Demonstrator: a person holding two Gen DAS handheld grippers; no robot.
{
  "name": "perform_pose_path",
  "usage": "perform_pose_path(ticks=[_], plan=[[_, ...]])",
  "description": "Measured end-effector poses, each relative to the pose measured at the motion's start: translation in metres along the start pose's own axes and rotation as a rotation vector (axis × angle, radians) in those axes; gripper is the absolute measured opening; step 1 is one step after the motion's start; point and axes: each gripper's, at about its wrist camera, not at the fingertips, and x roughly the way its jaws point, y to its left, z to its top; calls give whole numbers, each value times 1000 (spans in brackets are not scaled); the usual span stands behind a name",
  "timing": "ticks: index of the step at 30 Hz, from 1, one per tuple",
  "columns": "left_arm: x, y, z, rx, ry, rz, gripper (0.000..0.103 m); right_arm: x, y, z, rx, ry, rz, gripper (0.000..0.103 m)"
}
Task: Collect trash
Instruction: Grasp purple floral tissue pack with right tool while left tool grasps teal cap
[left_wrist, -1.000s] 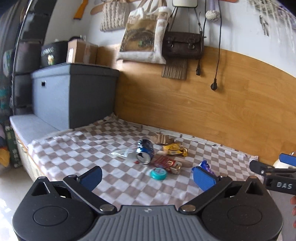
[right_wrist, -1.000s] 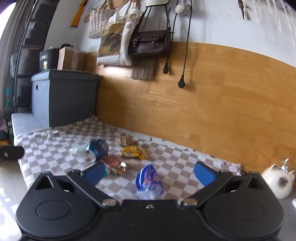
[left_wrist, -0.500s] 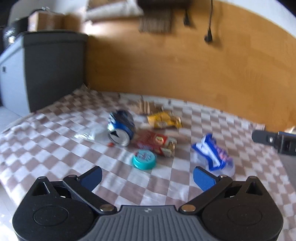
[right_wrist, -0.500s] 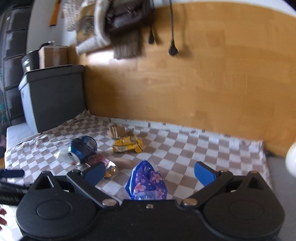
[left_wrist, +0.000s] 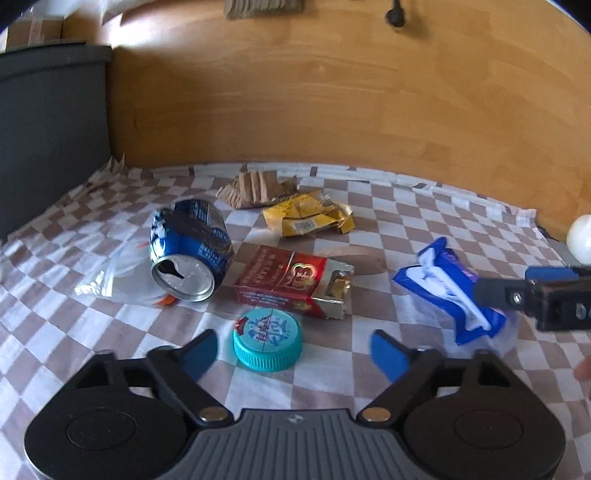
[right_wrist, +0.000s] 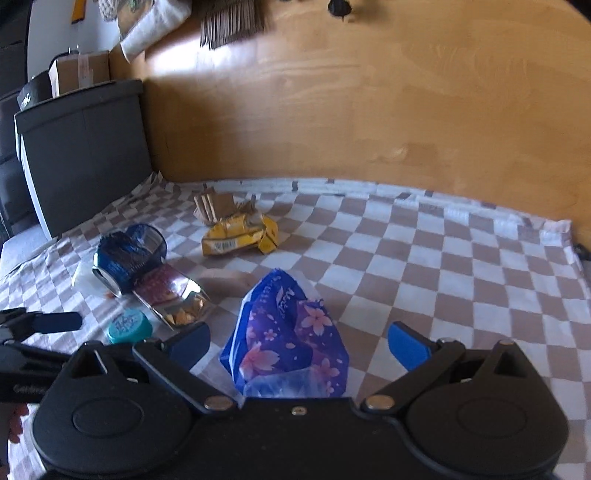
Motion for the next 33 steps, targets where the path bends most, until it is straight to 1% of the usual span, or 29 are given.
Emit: perform_pose_path(ticks=[2,4,6,9,10,12,13,14,15,16,17,19,21,23,27,33], plan=[[9,3,-1,-14,12,3,82,8,-2,0,22,20,28,103],[16,4,-3,-6,25,15,78,14,-1,0,25,36,39,99],[24,7,-5,-9,43,40,74,20,0,-1,21,59,52,86],[27,10,-4,-25,29,57,68,28,0,-3,39,103,65,79],[28,10,-4,-26,28,62,65,29,1,-4,37,106,63,76],[29,11,-2,-24,27,72,57,29,2,-5,32,112,58,66],[29,11,-1,-24,26,77,52,28,3,-6,32,115,55,64],[30,11,-1,-22,26,82,50,27,3,-6,32,120,55,59],[29,10,0,-20,27,85,50,26,3,-7,30,123,58,53],[28,8,-1,-16,29,88,50,24,4,-8,25,126,61,51],[26,7,-1,-13,30,88,50,22,5,-9,19,125,61,46],[21,4,-4,-6,33,86,50,17,6,-10,0,123,55,43],[15,1,-7,-11,38,79,50,12,7,-12,-12,126,54,36],[7,-3,-11,-17,43,73,50,6,7,-14,-16,127,48,33],[-12,-13,-14,-20,32,57,50,-11,9,-16,-37,116,40,30],[-50,-25,-12,-33,4,37,50,-44,16,-17,-68,87,34,29]])
